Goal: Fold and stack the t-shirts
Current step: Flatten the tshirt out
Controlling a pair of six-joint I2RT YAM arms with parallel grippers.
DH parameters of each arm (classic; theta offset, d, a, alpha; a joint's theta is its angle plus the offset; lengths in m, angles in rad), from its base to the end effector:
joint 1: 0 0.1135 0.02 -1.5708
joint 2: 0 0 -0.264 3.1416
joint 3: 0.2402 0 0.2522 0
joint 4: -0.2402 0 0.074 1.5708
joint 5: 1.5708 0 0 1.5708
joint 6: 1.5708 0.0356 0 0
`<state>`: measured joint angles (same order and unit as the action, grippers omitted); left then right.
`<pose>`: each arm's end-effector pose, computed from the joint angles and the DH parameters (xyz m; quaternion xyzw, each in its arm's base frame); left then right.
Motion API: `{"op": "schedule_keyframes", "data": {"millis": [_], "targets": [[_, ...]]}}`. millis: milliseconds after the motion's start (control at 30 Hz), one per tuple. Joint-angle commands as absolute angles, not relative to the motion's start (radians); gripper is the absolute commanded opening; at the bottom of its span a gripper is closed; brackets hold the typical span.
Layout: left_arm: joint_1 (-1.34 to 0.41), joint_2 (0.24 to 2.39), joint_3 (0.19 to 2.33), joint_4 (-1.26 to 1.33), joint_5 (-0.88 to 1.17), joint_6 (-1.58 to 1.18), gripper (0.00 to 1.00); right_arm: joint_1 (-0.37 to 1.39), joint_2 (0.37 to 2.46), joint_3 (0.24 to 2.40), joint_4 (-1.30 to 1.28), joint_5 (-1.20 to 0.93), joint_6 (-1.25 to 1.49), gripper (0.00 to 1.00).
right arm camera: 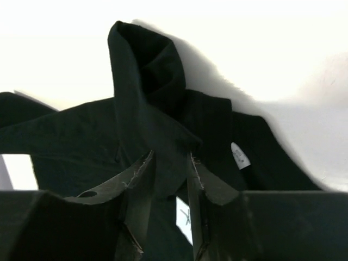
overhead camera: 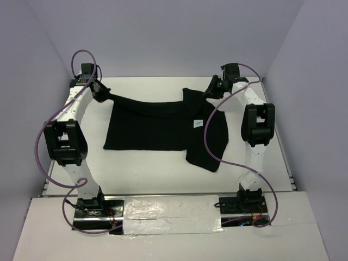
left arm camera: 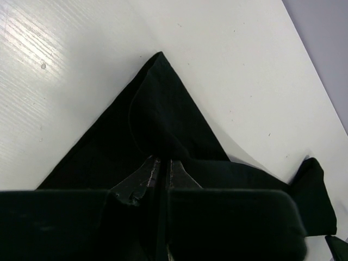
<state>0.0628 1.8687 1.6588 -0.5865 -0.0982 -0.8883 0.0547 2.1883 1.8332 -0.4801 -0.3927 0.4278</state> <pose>0.4250 0.0302 0.2953 -0.4399 0.8138 -0.1097 0.3637 0.4936 0.0407 0.2206 0.1008 0.9123 0.2610 0.2990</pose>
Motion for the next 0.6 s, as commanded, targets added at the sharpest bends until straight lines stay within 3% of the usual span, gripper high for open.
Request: {"op": "schedule_keyframes", "data": {"millis": [0,133,333,567], "targets": [[0.071,1.887,1.698,-0.566,-0.089,-0.862,0.0,0.046,2.197,1.888,-0.471,-0.4,0.368,0.38],[0.072,1.887,1.698,-0.563,-0.092,-0.859,0.0,0.045,2.2,1.893,-0.46,-0.397,0.342,0.46],[0.072,1.894,1.701,-0.569,-0.092,-0.857,0.0,0.031,2.278,1.986,-0.511,-0.331,0.307,0.47],[0.071,1.904,1.72,-0.586,-0.103,-0.847,0.0,0.028,2.349,2.092,-0.549,-0.455,0.278,0.42]]}}
